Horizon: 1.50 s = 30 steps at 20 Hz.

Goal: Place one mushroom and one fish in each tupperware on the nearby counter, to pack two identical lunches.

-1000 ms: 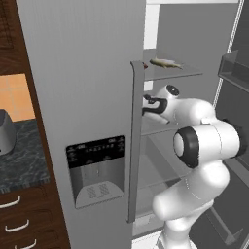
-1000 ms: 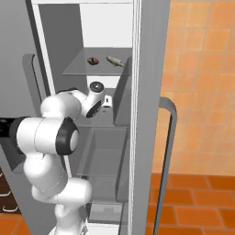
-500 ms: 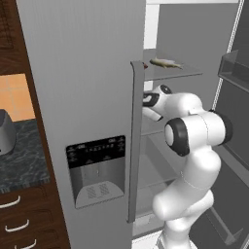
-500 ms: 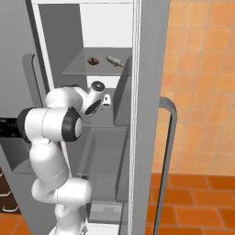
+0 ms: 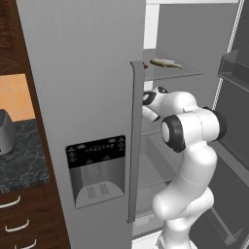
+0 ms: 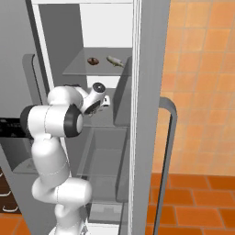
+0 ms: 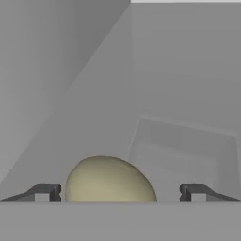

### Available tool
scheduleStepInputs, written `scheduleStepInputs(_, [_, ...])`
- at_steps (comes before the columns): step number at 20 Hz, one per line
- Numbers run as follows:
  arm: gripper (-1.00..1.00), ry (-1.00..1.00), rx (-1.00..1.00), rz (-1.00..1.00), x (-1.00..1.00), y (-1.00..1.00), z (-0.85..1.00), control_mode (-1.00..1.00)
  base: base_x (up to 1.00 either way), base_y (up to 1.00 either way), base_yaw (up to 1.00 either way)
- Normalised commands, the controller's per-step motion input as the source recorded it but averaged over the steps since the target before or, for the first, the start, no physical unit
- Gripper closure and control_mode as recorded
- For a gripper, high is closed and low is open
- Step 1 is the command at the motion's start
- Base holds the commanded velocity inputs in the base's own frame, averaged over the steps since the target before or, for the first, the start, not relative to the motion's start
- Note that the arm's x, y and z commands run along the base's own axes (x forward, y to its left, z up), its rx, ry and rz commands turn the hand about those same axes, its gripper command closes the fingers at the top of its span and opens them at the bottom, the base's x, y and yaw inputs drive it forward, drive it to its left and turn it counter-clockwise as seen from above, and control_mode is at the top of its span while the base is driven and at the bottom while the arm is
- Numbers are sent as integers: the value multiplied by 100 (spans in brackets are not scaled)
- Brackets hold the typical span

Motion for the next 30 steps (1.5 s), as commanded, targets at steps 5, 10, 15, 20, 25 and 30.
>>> scheduleStepInputs(5, [-100,0,0,5,0,7,-33,-100,0,0,0])
scheduleStepInputs(10, [-100,0,0,3,0,0,-12,-100,0,0,0])
scheduleStepInputs(15, [-100,0,0,1,3,7,-17,-100,0,0,0])
scheduleStepInputs(20, [100,0,0,1,0,1,-6,-100,0,0,0])
scheduleStepInputs(25, [100,0,0,0,-1,0,0,-100,0,0,0])
scheduleStepInputs(30, [100,-1,0,-4,-74,-63,45,-100,0,0,0])
